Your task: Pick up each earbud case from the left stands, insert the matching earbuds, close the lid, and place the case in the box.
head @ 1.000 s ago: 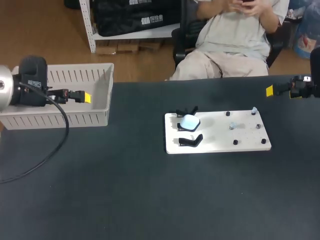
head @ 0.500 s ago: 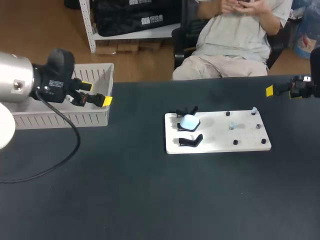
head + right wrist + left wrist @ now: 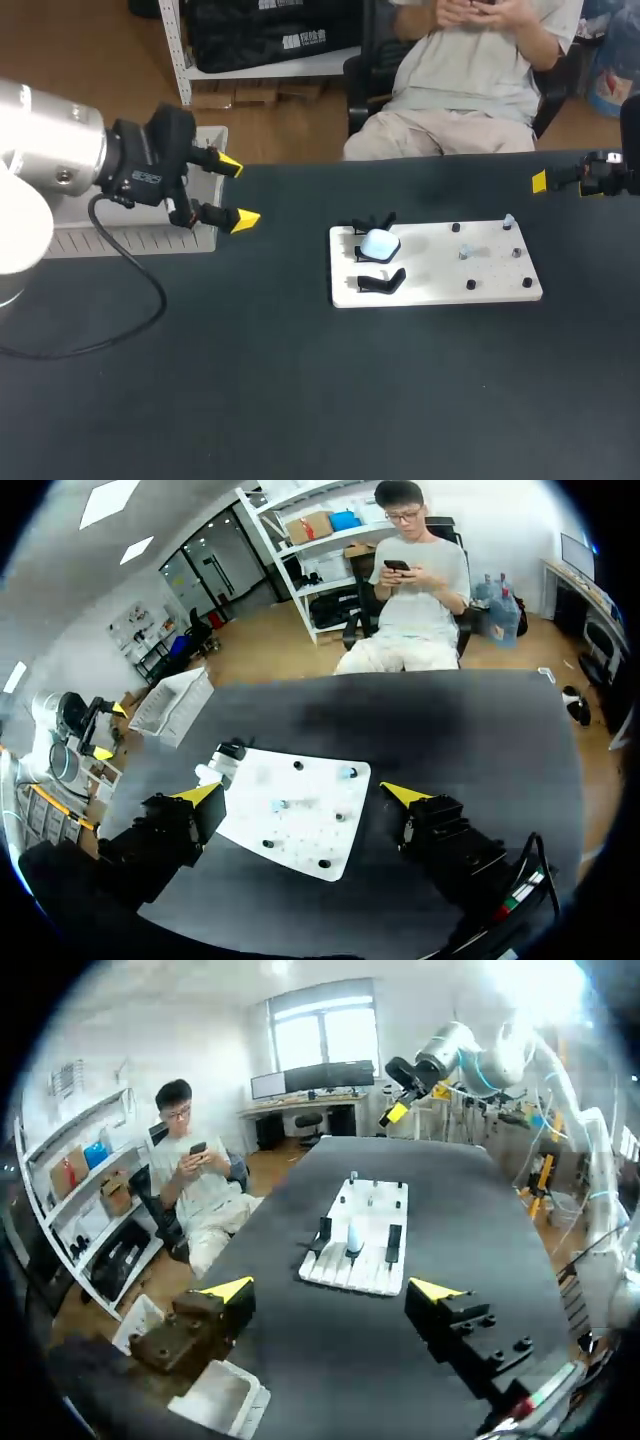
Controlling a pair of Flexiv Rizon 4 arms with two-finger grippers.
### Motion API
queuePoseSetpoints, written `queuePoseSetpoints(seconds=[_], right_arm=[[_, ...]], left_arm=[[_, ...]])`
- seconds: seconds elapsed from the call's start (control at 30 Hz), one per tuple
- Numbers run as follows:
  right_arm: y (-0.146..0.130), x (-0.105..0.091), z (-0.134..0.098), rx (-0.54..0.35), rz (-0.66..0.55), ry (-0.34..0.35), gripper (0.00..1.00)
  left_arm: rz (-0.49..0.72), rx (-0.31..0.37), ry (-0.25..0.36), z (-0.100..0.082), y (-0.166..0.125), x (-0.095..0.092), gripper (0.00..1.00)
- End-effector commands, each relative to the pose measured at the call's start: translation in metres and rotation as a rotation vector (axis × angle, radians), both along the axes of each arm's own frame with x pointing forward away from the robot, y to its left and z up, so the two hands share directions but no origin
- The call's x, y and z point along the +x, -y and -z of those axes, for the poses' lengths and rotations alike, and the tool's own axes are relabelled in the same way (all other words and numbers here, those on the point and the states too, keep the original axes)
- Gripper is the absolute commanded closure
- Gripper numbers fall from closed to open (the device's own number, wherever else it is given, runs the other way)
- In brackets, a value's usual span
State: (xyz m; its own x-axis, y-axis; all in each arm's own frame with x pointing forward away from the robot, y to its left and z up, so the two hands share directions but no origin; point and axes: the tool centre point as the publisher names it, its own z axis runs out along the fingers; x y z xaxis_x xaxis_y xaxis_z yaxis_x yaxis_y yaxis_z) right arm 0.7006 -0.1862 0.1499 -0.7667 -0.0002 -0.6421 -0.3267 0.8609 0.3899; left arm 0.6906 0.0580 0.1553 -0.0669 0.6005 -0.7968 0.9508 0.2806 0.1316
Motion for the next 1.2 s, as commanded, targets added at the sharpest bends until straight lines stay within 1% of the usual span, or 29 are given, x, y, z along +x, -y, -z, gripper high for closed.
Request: queuePoseSetpoints(seconds=[0.03,0.1,0.23,0.43,0.6,0.8,0.83,0.87,1.0,1.1,1.17,1.2], right_arm=[[0.0,0.0,0.0,-0.001,0.001,0.0,0.0],[0.0,0.0,0.0,-0.001,0.001,0.0,0.0],[0.0,0.0,0.0,-0.001,0.001,0.0,0.0],[0.0,0.0,0.0,-0.001,0.001,0.0,0.0],[0.0,0.0,0.0,-0.001,0.001,0.0,0.0],[0.0,0.0,0.0,-0.001,0.001,0.0,0.0],[0.0,0.0,0.0,-0.001,0.001,0.0,0.0],[0.0,0.0,0.0,-0.001,0.001,0.0,0.0],[0.0,0.0,0.0,-0.001,0.001,0.0,0.0],[0.0,0.0,0.0,-0.001,0.001,0.0,0.0],[0.0,0.0,0.0,-0.001,0.001,0.0,0.0],[0.0,0.0,0.0,-0.001,0.001,0.0,0.0]], left_arm=[[0.187,-0.009,-0.001,0.011,0.017,0.01,0.0],[0.225,0.002,0.001,0.016,0.027,0.007,0.0],[0.28,0.016,-0.024,0.029,0.047,0.005,0.0],[0.328,0.02,-0.063,0.047,0.074,0.002,0.0],[0.336,0.016,-0.095,0.06,0.091,0.001,0.0],[0.308,-0.004,-0.136,0.076,0.105,0.004,0.0],[0.308,-0.005,-0.137,0.078,0.107,0.005,0.02],[0.307,-0.008,-0.137,0.08,0.108,0.005,0.07],[0.301,-0.027,-0.133,0.088,0.114,0.008,0.1],[0.293,-0.044,-0.139,0.092,0.118,0.012,0.16],[0.288,-0.052,-0.144,0.095,0.12,0.014,0.24],[0.286,-0.054,-0.144,0.096,0.121,0.015,0.26]])
